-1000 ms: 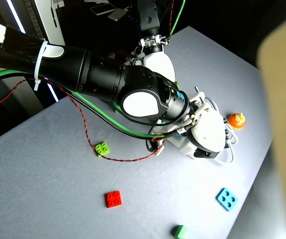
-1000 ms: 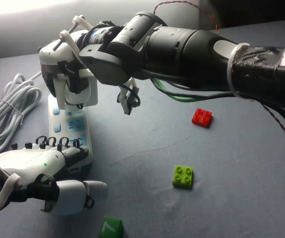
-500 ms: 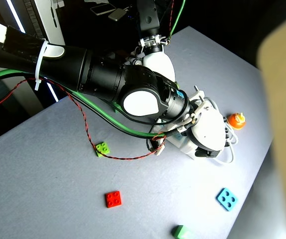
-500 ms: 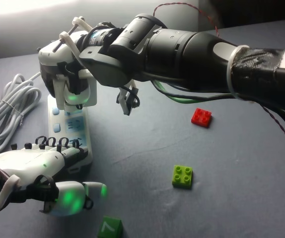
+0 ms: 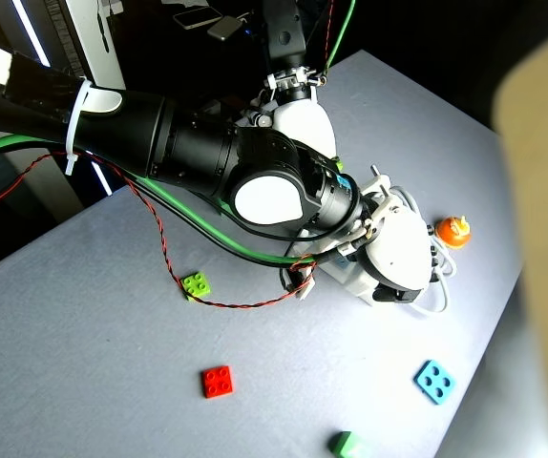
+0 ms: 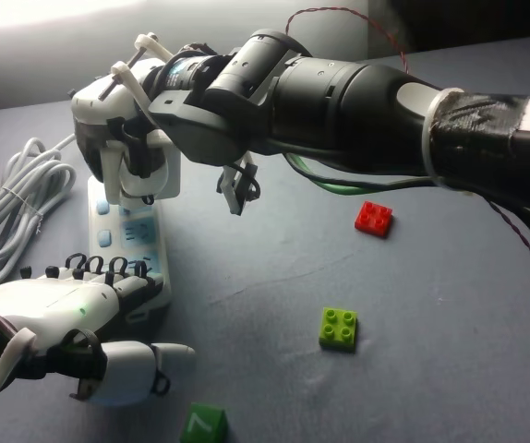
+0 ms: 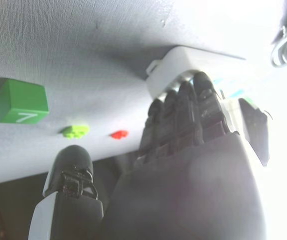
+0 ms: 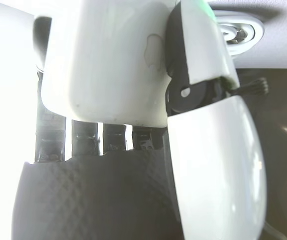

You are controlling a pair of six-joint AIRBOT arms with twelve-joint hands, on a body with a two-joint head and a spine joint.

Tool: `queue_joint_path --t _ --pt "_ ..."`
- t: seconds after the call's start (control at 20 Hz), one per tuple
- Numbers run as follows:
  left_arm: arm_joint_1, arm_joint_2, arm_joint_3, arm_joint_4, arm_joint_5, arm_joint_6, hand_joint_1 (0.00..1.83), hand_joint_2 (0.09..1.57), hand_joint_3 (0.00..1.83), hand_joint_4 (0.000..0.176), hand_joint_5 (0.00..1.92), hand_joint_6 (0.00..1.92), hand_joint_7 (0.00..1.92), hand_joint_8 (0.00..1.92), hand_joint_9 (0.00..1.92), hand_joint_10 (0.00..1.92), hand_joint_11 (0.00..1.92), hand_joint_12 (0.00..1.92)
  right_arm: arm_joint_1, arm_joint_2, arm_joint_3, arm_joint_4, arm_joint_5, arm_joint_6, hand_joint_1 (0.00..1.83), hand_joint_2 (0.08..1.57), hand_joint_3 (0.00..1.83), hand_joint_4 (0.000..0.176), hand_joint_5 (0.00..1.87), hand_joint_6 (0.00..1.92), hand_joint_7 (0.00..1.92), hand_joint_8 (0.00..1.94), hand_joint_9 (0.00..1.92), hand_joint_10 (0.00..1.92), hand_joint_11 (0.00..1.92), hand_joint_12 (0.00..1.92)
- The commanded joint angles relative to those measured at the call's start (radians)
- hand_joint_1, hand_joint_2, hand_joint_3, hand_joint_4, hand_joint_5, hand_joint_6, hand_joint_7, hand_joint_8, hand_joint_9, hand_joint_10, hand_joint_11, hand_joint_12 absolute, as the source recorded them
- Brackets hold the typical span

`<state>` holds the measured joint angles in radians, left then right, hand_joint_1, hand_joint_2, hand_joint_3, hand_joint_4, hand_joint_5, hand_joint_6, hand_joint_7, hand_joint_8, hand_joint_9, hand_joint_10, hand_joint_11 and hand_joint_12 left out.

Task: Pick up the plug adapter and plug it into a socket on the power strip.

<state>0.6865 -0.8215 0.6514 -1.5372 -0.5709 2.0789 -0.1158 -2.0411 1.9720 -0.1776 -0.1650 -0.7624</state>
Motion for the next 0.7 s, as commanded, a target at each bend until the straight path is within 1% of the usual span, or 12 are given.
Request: queue_joint_path --t 0.0,0.05,0.1,0.15,0.2,0.25,0.35,0.45,0.6,0.65 --pt "0.024 -0.005 -0.001 -0.091 0.046 0.0 0.0 1.27 0.0 0.0 0.12 0.0 0.17 0.0 0.16 0.0 0.0 0.41 -0.007 -0.005 0.0 -0.016 0.065 -0.007 1.37 1.13 0.0 0.0 0.86 0.96 0.96 1.06 0.9 1.31 0.78 1.5" --pt "0.024 -0.005 -0.001 -0.091 0.046 0.0 0.0 1.26 0.0 0.0 0.11 0.0 0.17 0.0 0.15 0.0 0.0 0.39 -0.009 -0.005 0.0 -0.021 0.065 -0.007 1.37 1.13 0.0 0.0 0.87 0.96 0.95 1.07 0.9 1.32 0.78 1.5" --pt "0.024 -0.005 -0.001 -0.091 0.046 -0.001 0.0 1.26 0.0 0.0 0.13 0.01 0.18 0.0 0.16 0.0 0.0 0.41 -0.011 -0.005 0.0 -0.025 0.065 -0.007 1.37 1.14 0.0 0.0 0.85 0.98 0.96 1.05 0.89 1.33 0.76 1.52" --pt "0.024 -0.005 -0.001 -0.091 0.046 -0.004 0.0 1.26 0.0 0.0 0.11 0.0 0.16 0.0 0.14 0.0 0.0 0.36 -0.014 -0.007 0.0 -0.035 0.065 -0.007 1.37 1.14 0.0 0.0 0.84 0.98 0.96 1.05 0.9 1.32 0.78 1.5" --pt "0.024 -0.005 -0.002 -0.091 0.046 -0.004 0.0 1.26 0.0 0.0 0.1 0.0 0.15 0.0 0.14 0.0 0.0 0.35 -0.016 -0.007 0.0 -0.037 0.065 -0.007 1.37 1.14 0.0 0.0 0.83 0.99 0.95 1.07 0.89 1.32 0.77 1.51" --pt "0.025 -0.005 -0.002 -0.091 0.045 -0.004 0.0 1.27 0.0 0.0 0.11 0.0 0.15 0.0 0.14 0.0 0.0 0.34 -0.017 -0.008 0.0 -0.037 0.065 -0.007 1.37 1.16 0.0 0.0 0.79 1.05 0.92 1.12 0.87 1.35 0.76 1.5" --pt "0.026 -0.005 -0.002 -0.091 0.045 -0.005 0.0 1.27 0.0 0.0 0.11 0.0 0.16 0.0 0.14 0.0 0.0 0.32 -0.015 -0.007 0.0 -0.037 0.072 -0.006 1.37 1.14 0.0 0.0 0.87 0.95 0.95 1.07 0.89 1.33 0.76 1.52" --pt "0.027 -0.005 -0.001 -0.091 0.045 -0.006 0.0 1.27 0.0 0.0 0.11 0.0 0.16 0.0 0.15 0.01 0.0 0.35 -0.009 -0.006 0.0 -0.037 0.087 -0.002 1.38 1.12 0.0 0.0 0.91 0.91 0.97 1.03 0.91 1.29 0.78 1.49" --pt "0.031 -0.004 -0.002 -0.091 0.044 -0.008 0.0 1.27 0.0 0.0 0.12 0.0 0.17 0.0 0.15 0.0 0.0 0.36 -0.002 -0.006 0.0 -0.037 0.094 0.003 1.37 1.15 0.0 0.0 0.82 1.03 0.94 1.09 0.88 1.33 0.75 1.51" --pt "0.033 -0.003 -0.002 -0.091 0.044 -0.008 0.0 1.27 0.0 0.0 0.12 0.0 0.18 0.0 0.16 0.0 0.0 0.38 0.0 -0.005 0.0 -0.037 0.096 0.006 1.37 1.14 0.0 0.0 0.82 1.01 0.95 1.07 0.89 1.32 0.77 1.5"
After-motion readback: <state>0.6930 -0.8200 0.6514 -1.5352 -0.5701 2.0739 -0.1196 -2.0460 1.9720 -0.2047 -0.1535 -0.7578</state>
